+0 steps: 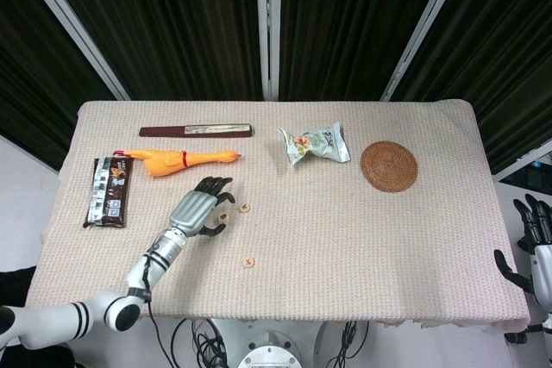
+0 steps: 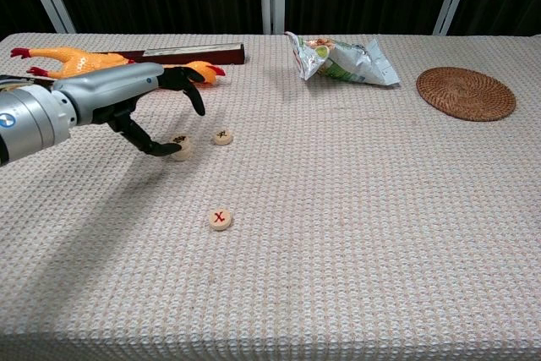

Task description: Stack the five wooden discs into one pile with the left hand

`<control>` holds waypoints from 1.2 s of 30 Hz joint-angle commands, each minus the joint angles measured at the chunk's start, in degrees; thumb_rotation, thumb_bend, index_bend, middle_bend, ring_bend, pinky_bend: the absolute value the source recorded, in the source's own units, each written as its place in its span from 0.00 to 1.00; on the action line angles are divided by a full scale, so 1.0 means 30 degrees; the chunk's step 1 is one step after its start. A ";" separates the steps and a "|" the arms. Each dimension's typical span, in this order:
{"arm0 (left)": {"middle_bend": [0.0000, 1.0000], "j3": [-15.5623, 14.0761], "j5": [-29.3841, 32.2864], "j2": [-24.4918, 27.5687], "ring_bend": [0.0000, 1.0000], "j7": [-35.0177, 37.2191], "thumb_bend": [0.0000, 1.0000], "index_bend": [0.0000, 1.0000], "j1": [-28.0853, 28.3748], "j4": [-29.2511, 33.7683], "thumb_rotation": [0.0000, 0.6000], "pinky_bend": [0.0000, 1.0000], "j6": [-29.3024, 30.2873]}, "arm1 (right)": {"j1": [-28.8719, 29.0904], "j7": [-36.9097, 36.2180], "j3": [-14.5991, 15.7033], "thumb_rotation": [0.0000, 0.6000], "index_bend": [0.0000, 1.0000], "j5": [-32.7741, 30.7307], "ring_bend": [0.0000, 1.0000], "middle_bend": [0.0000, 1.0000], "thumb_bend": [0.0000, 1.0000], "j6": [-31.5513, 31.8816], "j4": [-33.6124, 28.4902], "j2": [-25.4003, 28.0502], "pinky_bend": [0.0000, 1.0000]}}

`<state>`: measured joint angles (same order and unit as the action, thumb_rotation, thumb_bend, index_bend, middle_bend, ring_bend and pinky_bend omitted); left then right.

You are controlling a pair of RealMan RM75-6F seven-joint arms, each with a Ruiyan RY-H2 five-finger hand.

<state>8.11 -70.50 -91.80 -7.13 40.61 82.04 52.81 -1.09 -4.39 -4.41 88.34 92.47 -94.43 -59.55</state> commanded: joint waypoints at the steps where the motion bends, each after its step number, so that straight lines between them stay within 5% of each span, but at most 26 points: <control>1: 0.04 0.0227 0.0240 -0.0297 0.00 -0.0391 0.27 0.30 0.0243 0.0118 1.00 0.00 -0.0034 | -0.0014 -0.0015 0.0006 1.00 0.00 0.0020 0.00 0.00 0.28 0.0030 0.0001 0.0006 0.00; 15: 0.04 0.1651 0.3886 -0.3212 0.00 -0.4642 0.27 0.34 0.2269 -0.1774 1.00 0.00 -0.0714 | -0.0090 -0.0418 -0.0040 1.00 0.00 -0.0017 0.00 0.00 0.28 0.0163 0.0100 0.0126 0.00; 21: 0.04 0.1786 0.5853 -0.3461 0.00 -0.6096 0.27 0.35 0.2537 -0.2085 1.00 0.00 -0.0722 | -0.0131 -0.0732 -0.0049 1.00 0.00 -0.0171 0.00 0.00 0.28 0.0089 0.0149 0.0291 0.00; 36: 0.05 0.1667 0.6933 -0.3409 0.00 -0.6686 0.28 0.43 0.2715 -0.2010 1.00 0.00 -0.0352 | -0.0120 -0.0625 -0.0027 1.00 0.00 -0.0145 0.00 0.00 0.28 0.0034 0.0099 0.0285 0.00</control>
<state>13.13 -49.71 -102.04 -27.18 48.75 76.00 51.76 -1.46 -6.28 -4.50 87.90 92.58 -94.13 -58.70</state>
